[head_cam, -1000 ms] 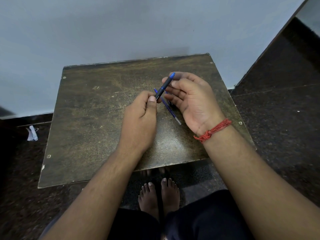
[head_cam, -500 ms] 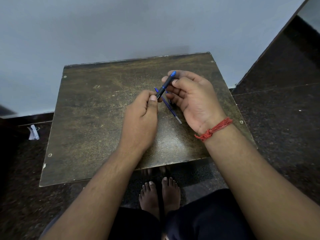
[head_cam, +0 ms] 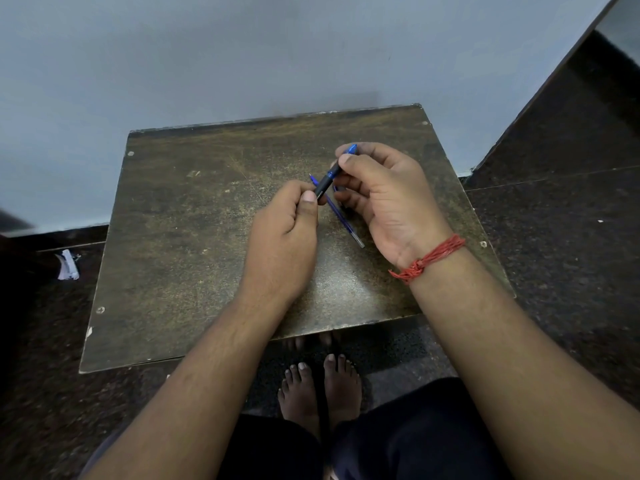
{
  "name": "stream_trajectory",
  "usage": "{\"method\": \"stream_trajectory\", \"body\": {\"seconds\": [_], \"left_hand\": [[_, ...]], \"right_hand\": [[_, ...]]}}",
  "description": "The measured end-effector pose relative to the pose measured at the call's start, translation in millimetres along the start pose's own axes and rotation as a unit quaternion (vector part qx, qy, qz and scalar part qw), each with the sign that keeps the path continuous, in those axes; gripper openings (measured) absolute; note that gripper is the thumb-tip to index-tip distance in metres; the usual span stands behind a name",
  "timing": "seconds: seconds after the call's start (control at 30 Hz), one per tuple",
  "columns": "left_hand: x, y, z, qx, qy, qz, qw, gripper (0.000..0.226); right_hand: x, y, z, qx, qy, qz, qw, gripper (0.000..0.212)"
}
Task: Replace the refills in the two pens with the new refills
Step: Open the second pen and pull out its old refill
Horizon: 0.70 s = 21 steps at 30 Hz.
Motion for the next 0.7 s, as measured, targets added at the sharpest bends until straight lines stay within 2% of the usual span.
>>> {"method": "stream_trajectory", "body": {"seconds": [0.2,0.37,0.47,0.57,0.7], "left_hand": [[0.5,0.3,-0.6,0.000,0.002,-0.006,1.000,0.026],[1.7,0.0,0.2,0.001,0.004,-0.007,1.000,0.028],[1.5,-0.2,-0.9,0.005,0.007,-0.006,1.000,0.026],[1.2,-0.1,-0.7,0.004,0.008,-0.007,1.000,0.026],[0.4,0.1,-1.1,0.003,0.005,0.003,1.000,0.026]], "right_hand": [[1.3,0.4,1.3,0.023,-0.032,0.057,0.998,0.029],[-1.6,0.3,2.1,0.002,-0.003,0.000,1.000,0.006],[-3.4,2.3,4.8,-0.013,0.023,-0.027,0.999,0.011],[-0.2,4.2,4.4,-0.015,0.031,-0.029,0.999,0.005],[4.2,4.7,1.3,-0.004,0.008,0.010,1.000,0.022]]}}
Point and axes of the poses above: each hand's wrist, its own z-axis towards the middle knuckle, its own y-axis out of the back of the hand, x = y × z, the point moved 5 cm from there along z, towards the middle knuckle, and after that the axes turned 13 degrees about -x, right-handed, at the moved point
